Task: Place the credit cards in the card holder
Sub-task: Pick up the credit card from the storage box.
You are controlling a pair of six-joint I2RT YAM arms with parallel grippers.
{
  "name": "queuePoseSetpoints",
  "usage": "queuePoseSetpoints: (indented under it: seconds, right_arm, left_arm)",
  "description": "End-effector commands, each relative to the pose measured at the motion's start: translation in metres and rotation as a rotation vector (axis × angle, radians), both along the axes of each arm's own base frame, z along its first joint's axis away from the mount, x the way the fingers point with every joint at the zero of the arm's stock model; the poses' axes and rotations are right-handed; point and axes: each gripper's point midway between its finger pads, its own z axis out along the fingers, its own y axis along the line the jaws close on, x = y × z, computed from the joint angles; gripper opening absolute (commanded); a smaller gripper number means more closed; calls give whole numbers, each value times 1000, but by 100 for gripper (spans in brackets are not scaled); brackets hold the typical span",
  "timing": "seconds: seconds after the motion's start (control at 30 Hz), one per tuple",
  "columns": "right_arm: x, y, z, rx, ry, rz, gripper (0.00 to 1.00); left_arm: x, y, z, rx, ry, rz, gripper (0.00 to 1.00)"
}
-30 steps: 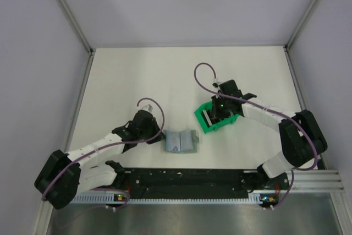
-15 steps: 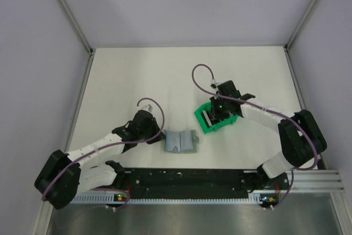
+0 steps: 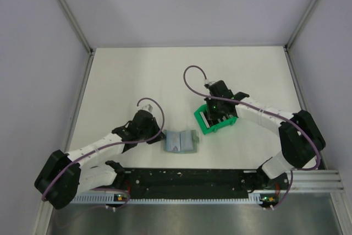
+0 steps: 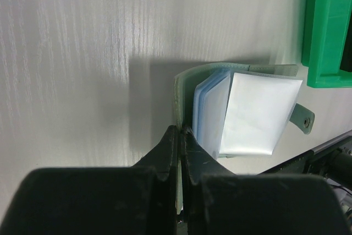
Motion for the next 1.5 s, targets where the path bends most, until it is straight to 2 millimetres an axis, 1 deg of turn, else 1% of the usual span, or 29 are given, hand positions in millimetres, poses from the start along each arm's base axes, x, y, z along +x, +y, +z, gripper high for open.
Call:
queuePoseSetpoints:
  seconds: [0.0,0.17,0.3,0.47,0.63,0.7,0.83,0.93,1.0,1.13,1.23,1.33,1.47]
  right_arm:
    - [7,5,15,-50,-61,-27,0]
    - [4,9,14,-85,-80,-36,0]
    - [10,1,22,-114,-122,-69,0]
    - [21,-9,45,-139,-208,-94,0]
    - [26,-13,59,-150,-242,-110,0]
    - [27,-14,68,-144,-258,-123,0]
    - [23,-13,89,-129,-289,-132,0]
    - [14,-15,105,-114,-292,-126,0]
    - [6,-19,117,-96,-296,-133,0]
    - [-14,-52,125,-135,-303,-210,0]
    - [-33,-75,124,-155,-276,-297,0]
    - [-54,-97,116,-158,-244,-376,0]
    - [-79,-129,96,-193,-230,-465,0]
  left_arm:
    - [10,-7,11,-36,-48,-7,0]
    - [9,-6,10,-34,-43,-9,0]
    - [9,-6,9,-33,-43,-12,0]
    - [9,-6,9,-34,-44,-12,0]
    - [9,-7,10,-35,-45,-11,0]
    - [9,-7,10,-37,-45,-12,0]
    - [9,-7,11,-36,-47,-14,0]
    - [10,-7,11,-34,-46,-13,0]
    - [10,-7,11,-32,-46,-12,0]
    - [11,-8,13,-33,-51,-16,0]
    - [12,-7,15,-27,-57,-17,0]
    - [12,-6,14,-17,-58,-26,0]
    - [12,-5,12,-4,-61,-37,0]
